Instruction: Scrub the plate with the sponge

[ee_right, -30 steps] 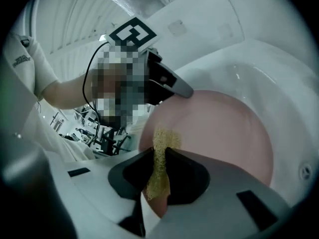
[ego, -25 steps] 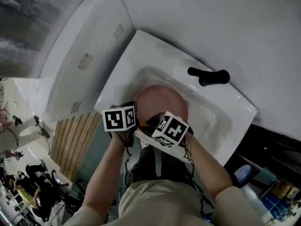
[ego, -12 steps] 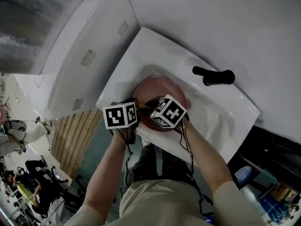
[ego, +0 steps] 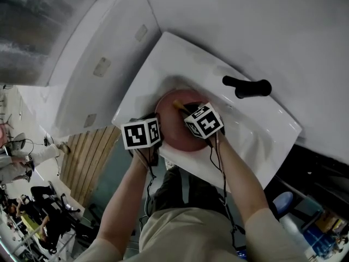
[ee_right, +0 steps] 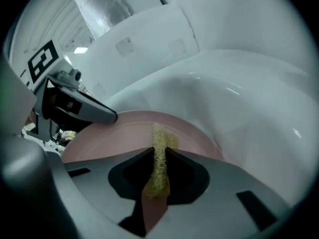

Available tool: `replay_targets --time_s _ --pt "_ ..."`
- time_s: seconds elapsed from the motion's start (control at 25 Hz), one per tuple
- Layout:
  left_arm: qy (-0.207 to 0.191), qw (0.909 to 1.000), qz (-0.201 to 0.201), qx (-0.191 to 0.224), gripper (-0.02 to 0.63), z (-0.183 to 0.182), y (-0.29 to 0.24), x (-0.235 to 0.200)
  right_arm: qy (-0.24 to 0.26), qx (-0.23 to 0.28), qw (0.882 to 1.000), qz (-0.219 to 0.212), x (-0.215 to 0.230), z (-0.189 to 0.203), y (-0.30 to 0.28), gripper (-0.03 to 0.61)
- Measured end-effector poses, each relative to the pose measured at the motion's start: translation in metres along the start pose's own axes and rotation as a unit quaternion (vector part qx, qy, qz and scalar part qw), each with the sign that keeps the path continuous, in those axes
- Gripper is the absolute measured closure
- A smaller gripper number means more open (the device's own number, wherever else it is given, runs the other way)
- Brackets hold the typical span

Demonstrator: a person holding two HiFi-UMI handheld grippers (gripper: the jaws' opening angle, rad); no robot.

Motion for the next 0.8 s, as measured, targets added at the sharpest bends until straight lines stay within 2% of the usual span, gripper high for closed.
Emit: replay_targets --time_s 0.16,0.28,0.4,0.56,0.8 --pt "-0.021 0.9997 -0.011 0.000 0.580 -0.001 -0.002 0.002 0.021 -0.085 0.994 0.068 0.022 0.029 0.008 0.508" --pt "-0.025 0.9995 -0.017 0.002 0.584 -0.001 -0.001 0.002 0.021 -0.128 0.988 0.088 0.028 0.060 0.020 0.508" --pt "-0.040 0.9986 -0.033 0.007 0.591 0.000 0.000 0.004 0.006 -0.137 0.989 0.045 0.008 0.085 0.037 0.508" --pt "-0.069 0.9961 -0.055 0.008 0.594 0.002 -0.002 0.008 0.035 -0.112 0.993 0.002 -0.031 0.094 0.052 0.506" --pt "-0.075 0.9959 -0.050 0.003 0.594 0.002 -0.002 0.010 0.081 -0.056 0.990 -0.104 -0.095 0.068 0.056 0.505"
Point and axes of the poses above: the fingertips, and each gripper's own axes: y backward along the fingers, x to its right, z out of its underside, the point moved 5 cm from there along y, backward along the fingers, and after that the axes turned 11 degrees about -x, right-handed, at the moved point
